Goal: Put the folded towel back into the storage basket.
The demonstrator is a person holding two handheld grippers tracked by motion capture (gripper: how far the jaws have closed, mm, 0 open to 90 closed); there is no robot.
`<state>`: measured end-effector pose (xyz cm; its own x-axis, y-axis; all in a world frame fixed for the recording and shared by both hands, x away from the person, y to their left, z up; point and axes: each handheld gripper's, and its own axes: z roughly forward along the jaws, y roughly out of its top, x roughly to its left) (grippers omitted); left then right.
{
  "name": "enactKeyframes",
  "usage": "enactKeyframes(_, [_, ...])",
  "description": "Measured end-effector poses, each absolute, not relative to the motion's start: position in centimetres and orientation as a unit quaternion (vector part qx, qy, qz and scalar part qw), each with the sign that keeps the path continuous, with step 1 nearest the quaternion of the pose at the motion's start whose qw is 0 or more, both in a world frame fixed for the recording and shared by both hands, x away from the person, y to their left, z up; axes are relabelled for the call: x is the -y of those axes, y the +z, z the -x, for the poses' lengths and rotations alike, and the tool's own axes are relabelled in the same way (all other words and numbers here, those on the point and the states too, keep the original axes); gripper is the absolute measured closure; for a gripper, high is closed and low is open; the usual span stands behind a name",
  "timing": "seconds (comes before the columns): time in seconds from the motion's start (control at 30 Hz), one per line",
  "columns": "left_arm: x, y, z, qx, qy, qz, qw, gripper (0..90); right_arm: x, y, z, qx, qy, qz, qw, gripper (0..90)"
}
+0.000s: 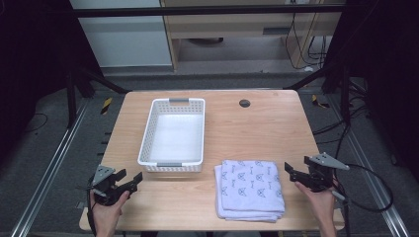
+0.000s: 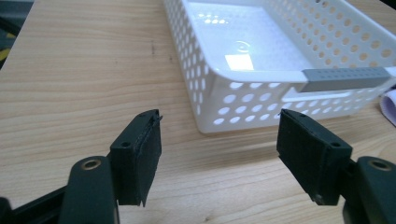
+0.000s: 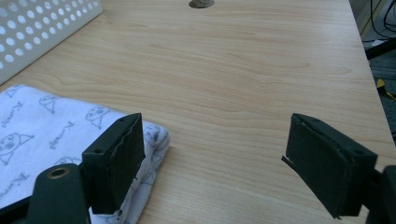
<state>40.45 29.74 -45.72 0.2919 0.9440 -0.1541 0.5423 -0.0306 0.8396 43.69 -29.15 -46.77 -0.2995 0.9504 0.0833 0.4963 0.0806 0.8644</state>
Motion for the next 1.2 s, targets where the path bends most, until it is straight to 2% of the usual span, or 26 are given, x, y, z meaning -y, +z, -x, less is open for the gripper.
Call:
enactKeyframes(0.6, [-25.7, -44.9, -39.4, -0.498, 0.242, -0.711, 0.433, 25.9, 28.8, -46.2, -43.4, -0.69, 0.425, -0.518, 0.274, 22.7])
enactKeyframes(1.03, [-23.8, -43.3, -39.1, -0.469, 0.244, -0.728, 0.436, 25.3, 28.0, -44.5, -43.1, -0.695, 0.434, -0.501, 0.278, 24.6])
enactKeyframes(1.2, [-22.6, -42.4, -39.4, -0.453, 0.246, -0.736, 0.438, 25.0, 27.5, -42.7, -43.5, -0.689, 0.453, -0.493, 0.275, 24.3])
